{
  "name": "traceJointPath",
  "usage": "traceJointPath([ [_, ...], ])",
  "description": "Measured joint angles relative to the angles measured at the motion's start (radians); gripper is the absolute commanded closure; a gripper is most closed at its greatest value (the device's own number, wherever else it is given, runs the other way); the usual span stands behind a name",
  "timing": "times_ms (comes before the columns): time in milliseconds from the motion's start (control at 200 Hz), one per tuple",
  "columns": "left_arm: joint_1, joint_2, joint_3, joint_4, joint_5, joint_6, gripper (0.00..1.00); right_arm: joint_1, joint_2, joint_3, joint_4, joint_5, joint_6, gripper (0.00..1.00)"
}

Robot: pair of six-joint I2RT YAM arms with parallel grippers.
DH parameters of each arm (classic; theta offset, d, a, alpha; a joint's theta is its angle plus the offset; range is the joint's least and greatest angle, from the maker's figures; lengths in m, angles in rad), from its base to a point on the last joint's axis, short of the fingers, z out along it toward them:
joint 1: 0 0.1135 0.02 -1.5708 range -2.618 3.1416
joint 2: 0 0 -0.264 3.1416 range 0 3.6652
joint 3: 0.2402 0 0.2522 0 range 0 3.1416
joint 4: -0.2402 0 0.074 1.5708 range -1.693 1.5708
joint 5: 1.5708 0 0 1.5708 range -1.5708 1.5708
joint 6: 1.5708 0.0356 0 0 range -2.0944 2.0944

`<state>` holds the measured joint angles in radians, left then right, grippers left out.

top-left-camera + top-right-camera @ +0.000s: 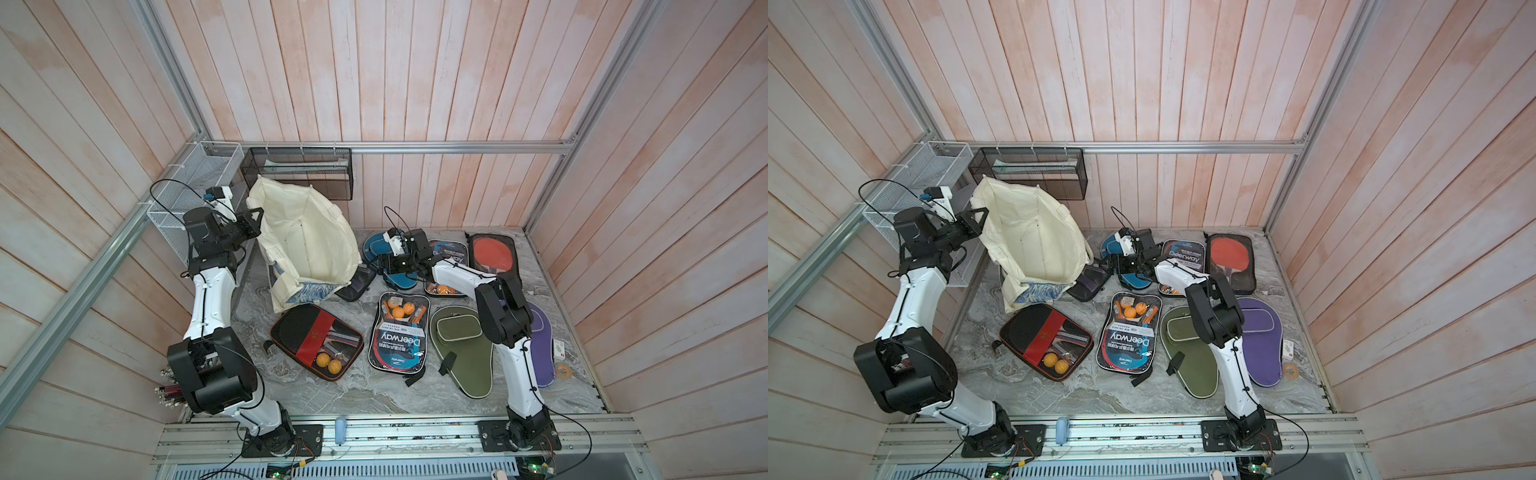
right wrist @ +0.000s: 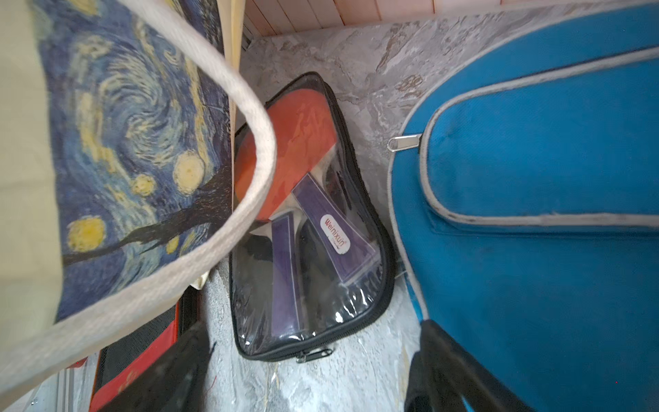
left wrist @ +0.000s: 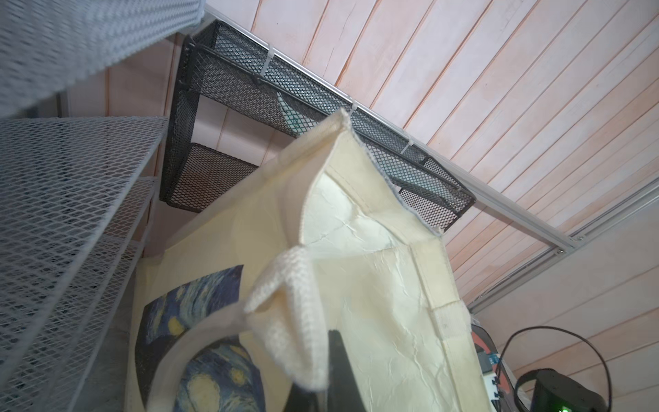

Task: Remove the ping pong set from the canvas bag
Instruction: Move the ping pong set to the center of the board.

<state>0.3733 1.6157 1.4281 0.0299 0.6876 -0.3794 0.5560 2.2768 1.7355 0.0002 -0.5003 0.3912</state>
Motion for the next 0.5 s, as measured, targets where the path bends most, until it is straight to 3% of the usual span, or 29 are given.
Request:
traceJointPath([
  [305, 0.005, 0.0, 0.011, -0.027, -0.015, 0.037, 1.0, 0.035, 0.084, 0.014, -0.003, -0.001, 0.06, 0.25],
  [500, 0.005, 0.0, 0.011, -0.03, -0.014, 0.036, 1.0, 0.04, 0.146, 0.053, 0.03, -0.018, 0.129, 0.44],
])
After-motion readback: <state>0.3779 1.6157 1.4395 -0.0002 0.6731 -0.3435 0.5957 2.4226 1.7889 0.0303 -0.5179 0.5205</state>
